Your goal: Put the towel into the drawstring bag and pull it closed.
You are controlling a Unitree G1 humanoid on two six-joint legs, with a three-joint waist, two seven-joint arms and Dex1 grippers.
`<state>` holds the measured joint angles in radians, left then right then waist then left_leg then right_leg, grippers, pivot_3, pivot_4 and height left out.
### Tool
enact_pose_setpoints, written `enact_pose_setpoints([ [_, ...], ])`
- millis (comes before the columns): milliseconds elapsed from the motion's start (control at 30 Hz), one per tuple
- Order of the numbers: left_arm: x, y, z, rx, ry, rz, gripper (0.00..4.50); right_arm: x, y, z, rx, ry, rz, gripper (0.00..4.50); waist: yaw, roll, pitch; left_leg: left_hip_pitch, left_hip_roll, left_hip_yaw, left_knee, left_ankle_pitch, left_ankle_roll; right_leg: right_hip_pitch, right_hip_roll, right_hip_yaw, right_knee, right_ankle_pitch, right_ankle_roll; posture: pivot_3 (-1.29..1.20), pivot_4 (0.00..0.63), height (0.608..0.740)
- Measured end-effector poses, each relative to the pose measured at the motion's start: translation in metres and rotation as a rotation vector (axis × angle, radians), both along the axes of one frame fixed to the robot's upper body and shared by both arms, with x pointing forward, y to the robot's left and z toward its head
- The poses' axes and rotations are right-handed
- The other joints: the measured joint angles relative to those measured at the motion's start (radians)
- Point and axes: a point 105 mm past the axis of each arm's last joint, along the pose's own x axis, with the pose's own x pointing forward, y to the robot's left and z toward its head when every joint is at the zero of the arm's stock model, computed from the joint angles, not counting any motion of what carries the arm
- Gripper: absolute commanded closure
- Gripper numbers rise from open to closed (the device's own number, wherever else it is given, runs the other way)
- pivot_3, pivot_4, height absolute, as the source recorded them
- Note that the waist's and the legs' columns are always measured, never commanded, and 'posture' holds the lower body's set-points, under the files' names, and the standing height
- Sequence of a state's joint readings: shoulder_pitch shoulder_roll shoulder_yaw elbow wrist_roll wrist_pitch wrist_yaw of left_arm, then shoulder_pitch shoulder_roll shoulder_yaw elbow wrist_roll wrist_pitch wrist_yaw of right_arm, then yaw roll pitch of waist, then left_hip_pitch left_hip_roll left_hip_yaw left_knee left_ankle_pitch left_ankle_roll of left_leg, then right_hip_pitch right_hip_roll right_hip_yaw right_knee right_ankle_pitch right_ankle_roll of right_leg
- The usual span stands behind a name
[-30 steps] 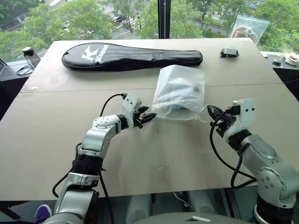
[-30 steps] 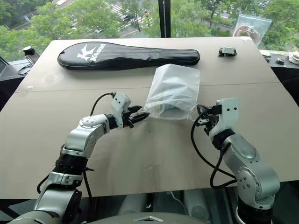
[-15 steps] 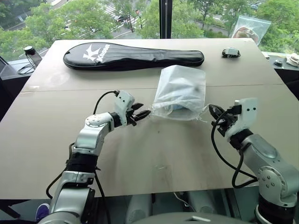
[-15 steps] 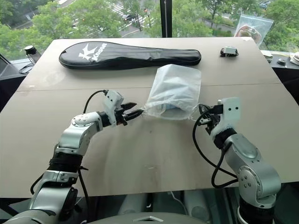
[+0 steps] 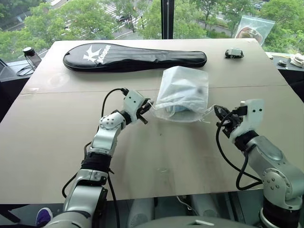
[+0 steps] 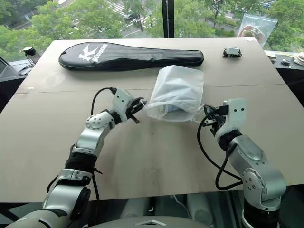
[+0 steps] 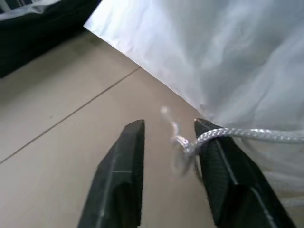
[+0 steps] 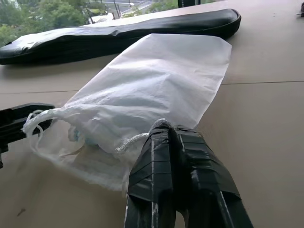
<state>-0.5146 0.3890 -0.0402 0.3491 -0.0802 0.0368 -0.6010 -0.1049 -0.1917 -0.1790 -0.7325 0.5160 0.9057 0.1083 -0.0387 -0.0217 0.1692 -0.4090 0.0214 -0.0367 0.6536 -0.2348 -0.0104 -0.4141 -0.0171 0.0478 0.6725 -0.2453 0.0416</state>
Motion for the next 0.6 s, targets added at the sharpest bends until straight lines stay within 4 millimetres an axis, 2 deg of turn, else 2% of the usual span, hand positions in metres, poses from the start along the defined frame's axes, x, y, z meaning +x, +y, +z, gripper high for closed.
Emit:
enact_pose_setpoints([
  [133,0.005,0.016,0.017,-0.020,-0.107,0.086,4.45,0.004,-0.005,0.009,0.000,-0.046,-0.039,4.50,0.001,0.000,0.000,0.000,0.000,-0.001,0.000,0.000,0.000,0.000,0.000,-0.001,0.000,0.000,0.000,0.00,0.150,0.740],
  [200,0.010,0.026,0.036,-0.010,-0.197,0.140,4.45,0.007,-0.009,0.020,-0.008,-0.095,-0.070,4.50,0.002,-0.001,0.000,-0.001,0.000,-0.001,0.000,0.000,0.000,0.000,0.000,-0.001,0.000,0.000,0.000,0.00,0.150,0.740],
  [267,0.017,0.033,0.070,0.002,-0.318,0.181,4.45,0.010,-0.014,0.033,-0.039,-0.157,-0.099,4.50,0.005,-0.001,0.001,-0.002,0.000,-0.002,0.001,0.000,0.000,0.000,0.000,-0.002,0.000,0.000,0.000,0.00,0.150,0.740],
  [333,0.023,0.035,0.114,-0.013,-0.452,0.215,4.45,0.016,-0.021,0.055,-0.126,-0.252,-0.147,4.50,0.011,-0.001,0.001,-0.003,-0.001,-0.002,0.002,0.000,0.000,-0.001,-0.001,-0.003,-0.001,0.000,0.000,0.00,0.150,0.740],
  [400,0.026,0.034,0.153,-0.038,-0.553,0.231,4.45,0.022,-0.032,0.082,-0.219,-0.368,-0.234,4.50,0.013,-0.001,0.001,-0.003,-0.002,-0.002,0.002,0.000,0.000,-0.001,-0.001,-0.003,-0.002,0.000,0.001,0.00,0.150,0.740],
  [433,0.028,0.032,0.174,-0.056,-0.600,0.238,4.45,0.026,-0.041,0.104,-0.276,-0.447,-0.312,4.50,0.013,-0.001,0.001,-0.004,-0.002,-0.002,0.001,0.000,0.000,-0.001,-0.001,-0.003,-0.002,0.000,0.001,0.00,0.150,0.740],
  [600,0.034,0.026,0.213,-0.078,-0.659,0.239,4.45,0.030,-0.069,0.153,-0.483,-0.598,-0.542,4.50,0.016,-0.001,0.001,-0.006,-0.001,-0.002,-0.002,0.000,0.000,-0.003,-0.001,-0.003,-0.005,0.000,0.000,0.00,0.150,0.740],
])
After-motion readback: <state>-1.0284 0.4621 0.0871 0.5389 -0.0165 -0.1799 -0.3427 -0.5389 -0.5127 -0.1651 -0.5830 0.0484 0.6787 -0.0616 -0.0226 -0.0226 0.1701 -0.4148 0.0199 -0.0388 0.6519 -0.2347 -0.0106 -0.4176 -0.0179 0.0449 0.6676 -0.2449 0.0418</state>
